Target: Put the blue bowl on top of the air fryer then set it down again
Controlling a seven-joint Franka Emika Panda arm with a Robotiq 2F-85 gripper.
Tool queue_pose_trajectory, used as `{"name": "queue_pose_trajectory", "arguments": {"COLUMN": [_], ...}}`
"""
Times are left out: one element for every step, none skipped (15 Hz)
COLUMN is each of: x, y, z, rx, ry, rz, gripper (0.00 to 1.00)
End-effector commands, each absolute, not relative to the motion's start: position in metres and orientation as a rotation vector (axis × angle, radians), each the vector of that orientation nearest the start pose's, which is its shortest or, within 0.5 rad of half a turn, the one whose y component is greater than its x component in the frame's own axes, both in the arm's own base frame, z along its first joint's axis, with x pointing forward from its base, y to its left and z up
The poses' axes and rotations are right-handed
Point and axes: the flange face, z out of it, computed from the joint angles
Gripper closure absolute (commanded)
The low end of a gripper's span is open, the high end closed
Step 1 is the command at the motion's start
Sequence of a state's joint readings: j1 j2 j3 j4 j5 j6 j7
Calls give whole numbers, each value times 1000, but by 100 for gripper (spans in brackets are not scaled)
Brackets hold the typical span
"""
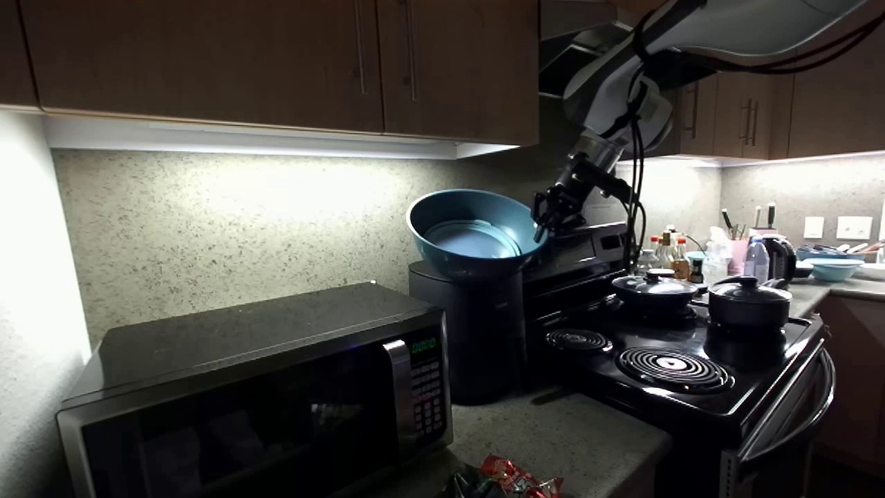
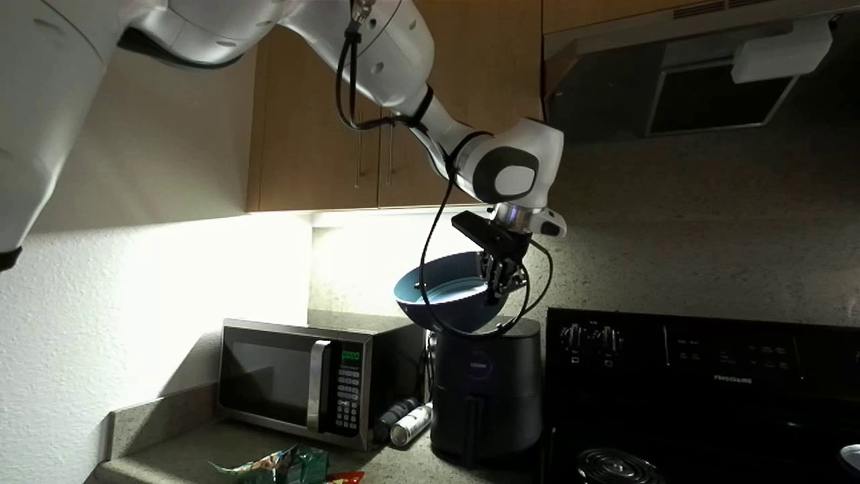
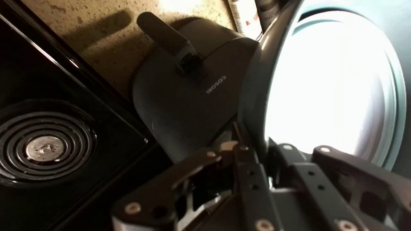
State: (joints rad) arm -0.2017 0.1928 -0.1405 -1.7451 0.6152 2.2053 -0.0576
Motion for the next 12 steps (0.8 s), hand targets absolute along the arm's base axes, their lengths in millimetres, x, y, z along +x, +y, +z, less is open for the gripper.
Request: {"name": "queue_pose_trajectory", "arguments": {"x": [635, 638, 643, 646, 647, 649, 649, 649, 649, 649, 650, 651], "y": [-179, -181, -179, -180, -183, -186, -188, -190, -191, -190, -189, -189], "z": [523, 525, 526, 526, 523, 521, 519, 515, 512, 509, 507, 508], "rx": [-2447, -2439, -2437, -2435, -2429, -2423, -2422, -2422, -2435, -2447, -2454, -2454], "ry": [842, 863, 890, 919, 949, 979, 1008, 1034, 1056, 1067, 1079, 1084], "rz": [-587, -595, -590, -580, -555, -545, -517, -497, -462, -433, -418, -403], "gripper": [93, 93, 93, 94, 93, 93, 93, 93, 94, 94, 94, 94]}}
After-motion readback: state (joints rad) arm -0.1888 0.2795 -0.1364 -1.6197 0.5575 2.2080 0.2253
